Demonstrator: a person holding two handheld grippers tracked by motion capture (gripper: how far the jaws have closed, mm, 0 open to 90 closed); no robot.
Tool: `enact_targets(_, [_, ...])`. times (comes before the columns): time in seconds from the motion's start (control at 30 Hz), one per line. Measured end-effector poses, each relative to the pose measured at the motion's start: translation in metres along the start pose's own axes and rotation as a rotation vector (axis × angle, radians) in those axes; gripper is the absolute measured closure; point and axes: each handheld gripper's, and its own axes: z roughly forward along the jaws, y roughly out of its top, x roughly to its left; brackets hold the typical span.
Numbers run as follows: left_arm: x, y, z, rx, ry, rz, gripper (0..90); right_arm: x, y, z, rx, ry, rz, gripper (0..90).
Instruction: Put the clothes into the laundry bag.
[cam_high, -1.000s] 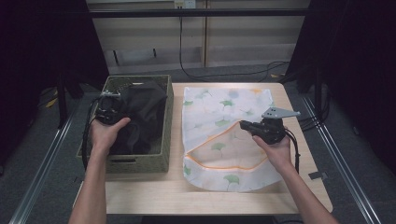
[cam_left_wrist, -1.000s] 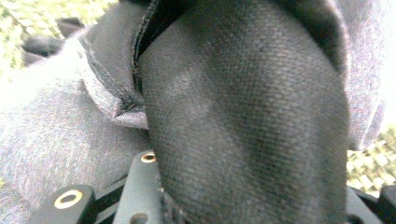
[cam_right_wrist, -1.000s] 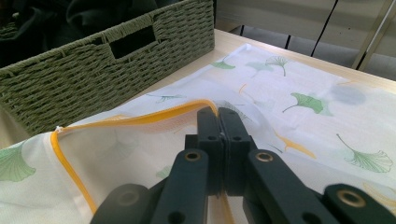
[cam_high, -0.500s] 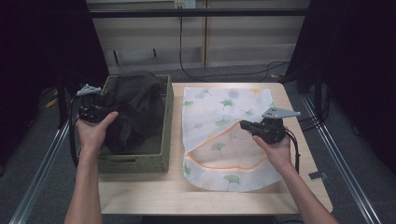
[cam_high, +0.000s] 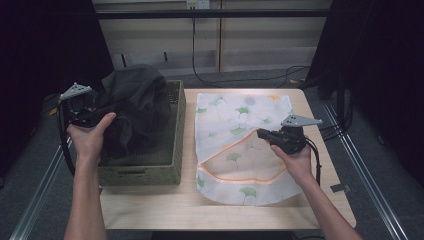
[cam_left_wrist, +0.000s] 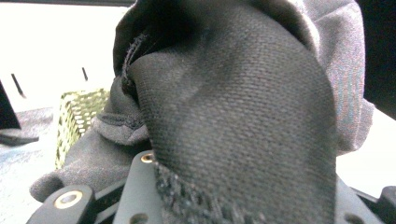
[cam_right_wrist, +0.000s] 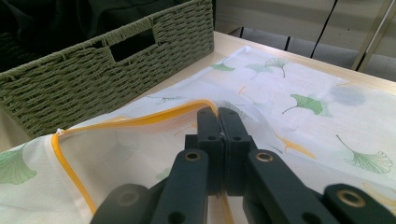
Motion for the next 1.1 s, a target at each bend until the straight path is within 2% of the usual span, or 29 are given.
enact_targets(0.1, [-0.004,0.005,-0.006,-0.036,-0.009,-0.001,63.1,0.0,0.0,0.0,-0.002,-0.001,0.008,89.0])
enact_targets(0.5, [-0.019,0.028,-0.034,-0.121,-0.025,0.047,63.1,-0.001,0.0,-0.001,-0.005,0.003,0.008,88.9])
enact_targets(0.7, [-0.023,0.032,-0.047,-0.176,-0.046,0.044,63.1,-0.001,0.0,-0.001,-0.005,0.003,0.008,89.0])
enact_targets(0.83, [-0.027,0.036,-0.057,-0.195,-0.055,0.071,62.9,-0.001,0.0,0.0,-0.003,0.002,0.013,89.0])
enact_targets(1.1, [-0.036,0.044,-0.074,-0.253,-0.068,0.089,62.9,-0.001,0.0,0.0,-0.002,0.003,0.012,89.0])
